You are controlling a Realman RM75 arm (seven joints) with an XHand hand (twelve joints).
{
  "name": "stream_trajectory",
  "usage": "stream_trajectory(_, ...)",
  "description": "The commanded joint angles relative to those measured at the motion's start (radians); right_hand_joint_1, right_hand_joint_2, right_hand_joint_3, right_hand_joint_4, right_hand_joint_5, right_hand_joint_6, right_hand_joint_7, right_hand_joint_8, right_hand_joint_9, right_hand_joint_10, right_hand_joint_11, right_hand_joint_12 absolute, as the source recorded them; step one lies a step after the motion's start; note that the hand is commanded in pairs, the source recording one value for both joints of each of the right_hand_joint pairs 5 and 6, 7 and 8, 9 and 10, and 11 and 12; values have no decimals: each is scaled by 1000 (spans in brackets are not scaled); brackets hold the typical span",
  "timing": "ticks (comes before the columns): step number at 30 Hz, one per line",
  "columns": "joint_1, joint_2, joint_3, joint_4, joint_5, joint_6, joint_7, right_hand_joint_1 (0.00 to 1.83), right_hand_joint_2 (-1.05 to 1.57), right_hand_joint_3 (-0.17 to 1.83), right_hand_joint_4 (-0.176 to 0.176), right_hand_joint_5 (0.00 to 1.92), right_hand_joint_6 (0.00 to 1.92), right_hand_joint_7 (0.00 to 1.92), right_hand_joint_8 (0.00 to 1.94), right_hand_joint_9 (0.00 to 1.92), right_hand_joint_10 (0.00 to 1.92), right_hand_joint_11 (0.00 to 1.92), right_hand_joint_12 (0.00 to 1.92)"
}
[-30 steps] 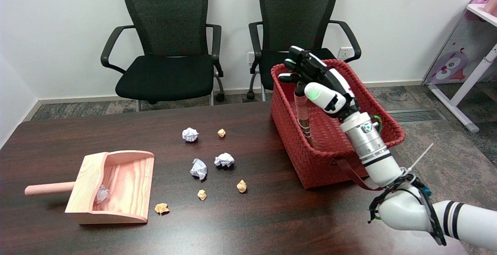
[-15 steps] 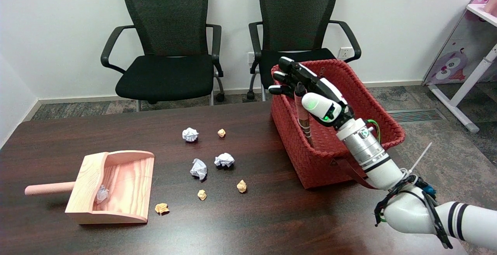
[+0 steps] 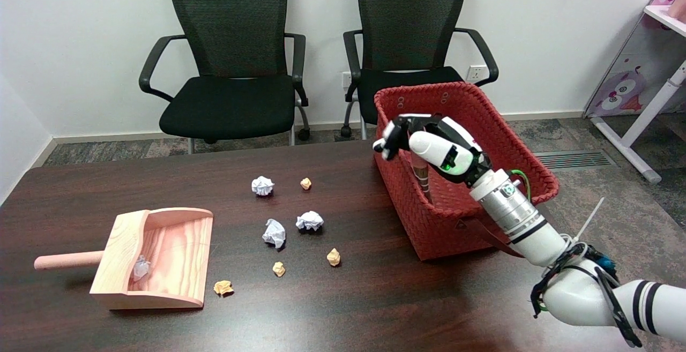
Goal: Pick up the broom by its handle.
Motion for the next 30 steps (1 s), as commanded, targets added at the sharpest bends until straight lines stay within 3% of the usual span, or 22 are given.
stream_trajectory(1, -16, 18, 7, 7, -14, -23, 14, 633, 445, 636, 15, 1125, 1125, 1125, 1125, 1181, 1181, 748, 748)
stream_trajectory(3, -14, 18, 10, 7, -14, -28, 14, 614, 477, 629, 39, 1164, 1164, 1164, 1164, 1214, 1214, 758, 758)
stream_trajectory(10, -11, 10, 12, 3, 31, -29, -10, 563, 564, 590, 46, 1176, 1176, 1176, 1176, 1400, 1400, 838, 838)
stream_trajectory(13, -11, 8, 12, -9, 58, -29, -45, 548, 590, 578, 71, 1238, 1238, 1238, 1238, 1744, 1744, 1342, 1342)
stream_trajectory(15, -10, 8, 12, -14, 72, -29, -64, 539, 608, 575, 85, 1365, 1365, 1365, 1365, 1873, 1873, 1530, 1530)
stream_trajectory(18, -5, 7, 12, -24, 91, -29, -84, 541, 618, 576, 54, 1474, 1474, 1474, 1474, 1920, 1920, 1653, 1653)
stream_trajectory(24, 17, -2, 14, -37, 110, -23, -91, 536, 645, 573, 32, 1594, 1594, 1594, 1594, 1920, 1920, 1905, 1905)
stream_trajectory(30, 35, -4, 15, -62, 126, -23, -144, 532, 696, 561, 22, 1920, 1920, 1920, 1920, 1920, 1920, 1920, 1920)
